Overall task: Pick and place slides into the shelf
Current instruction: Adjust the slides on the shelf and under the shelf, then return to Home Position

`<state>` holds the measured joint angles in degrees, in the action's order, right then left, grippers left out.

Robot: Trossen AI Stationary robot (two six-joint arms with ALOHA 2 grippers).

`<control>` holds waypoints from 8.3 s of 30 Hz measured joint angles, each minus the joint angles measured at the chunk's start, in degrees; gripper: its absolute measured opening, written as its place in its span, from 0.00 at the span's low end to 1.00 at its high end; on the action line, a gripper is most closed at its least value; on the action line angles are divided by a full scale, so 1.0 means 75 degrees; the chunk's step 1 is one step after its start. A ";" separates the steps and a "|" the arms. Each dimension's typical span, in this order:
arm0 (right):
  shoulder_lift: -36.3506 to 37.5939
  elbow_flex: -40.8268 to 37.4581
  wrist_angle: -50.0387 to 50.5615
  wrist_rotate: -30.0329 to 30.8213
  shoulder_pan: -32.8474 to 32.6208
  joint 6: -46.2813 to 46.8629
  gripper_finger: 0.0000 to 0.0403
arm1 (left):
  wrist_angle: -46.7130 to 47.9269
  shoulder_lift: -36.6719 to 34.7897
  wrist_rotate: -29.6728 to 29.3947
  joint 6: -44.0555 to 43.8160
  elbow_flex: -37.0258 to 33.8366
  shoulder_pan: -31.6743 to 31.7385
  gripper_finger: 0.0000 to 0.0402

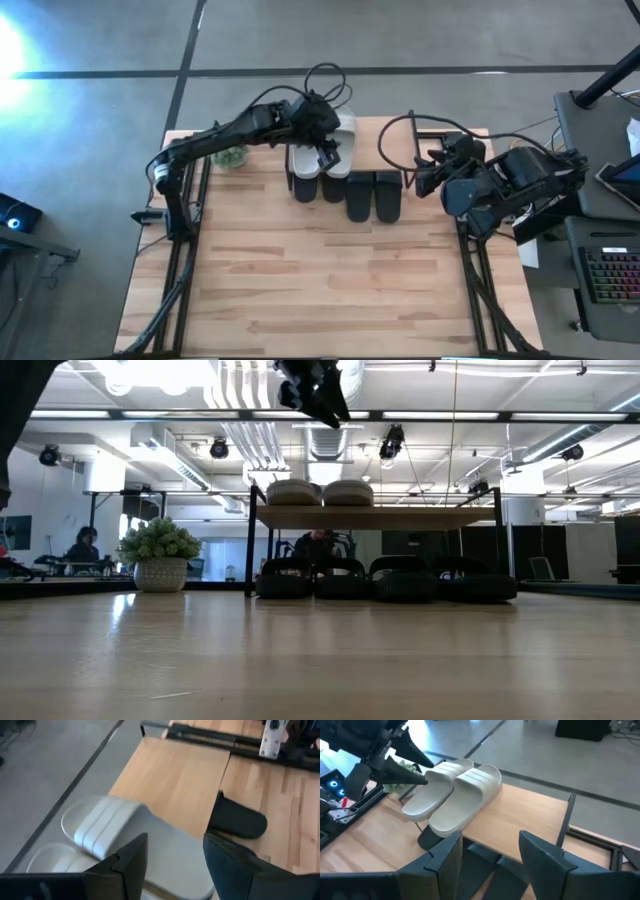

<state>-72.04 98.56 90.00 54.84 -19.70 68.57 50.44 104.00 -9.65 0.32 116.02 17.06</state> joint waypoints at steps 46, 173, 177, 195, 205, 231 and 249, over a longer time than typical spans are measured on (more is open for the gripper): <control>-0.1625 -0.3842 -0.7122 -0.6080 0.3493 -0.2014 0.03 | 0.1748 -0.3678 0.0336 -0.1462 -0.4020 0.0024 0.00; -0.1495 -0.6748 -0.6136 -0.4309 0.1007 0.3172 0.03 | 0.0514 -0.3829 0.0217 -0.0533 -0.4925 0.0026 0.00; -0.1730 -0.7068 -0.6820 -0.4796 0.1032 0.3205 0.03 | 0.0476 -0.3826 0.0219 -0.0530 -0.4925 0.0026 0.00; -0.2891 -0.7259 -0.6876 -0.3398 0.1669 0.3373 0.03 | 0.0556 -0.3826 0.0219 -0.0519 -0.4925 0.0026 0.00; -0.2809 -0.7235 -0.7035 -0.2491 0.2155 0.2796 0.03 | 0.0553 -0.3826 0.0219 -0.0516 -0.4925 0.0026 0.00; 0.0310 -0.7365 -0.7785 -0.4032 0.0933 0.1012 0.03 | 0.0347 -0.3728 0.0219 -0.0613 -0.4926 0.0031 0.00; 0.3238 -0.6659 -0.7640 -0.1920 0.0636 -0.0429 0.03 | -0.1217 -0.3481 0.1524 -0.0207 -0.4005 0.0268 0.00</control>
<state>-47.75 48.61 32.70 40.44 -14.93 65.36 41.31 77.90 1.78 -1.23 85.99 19.07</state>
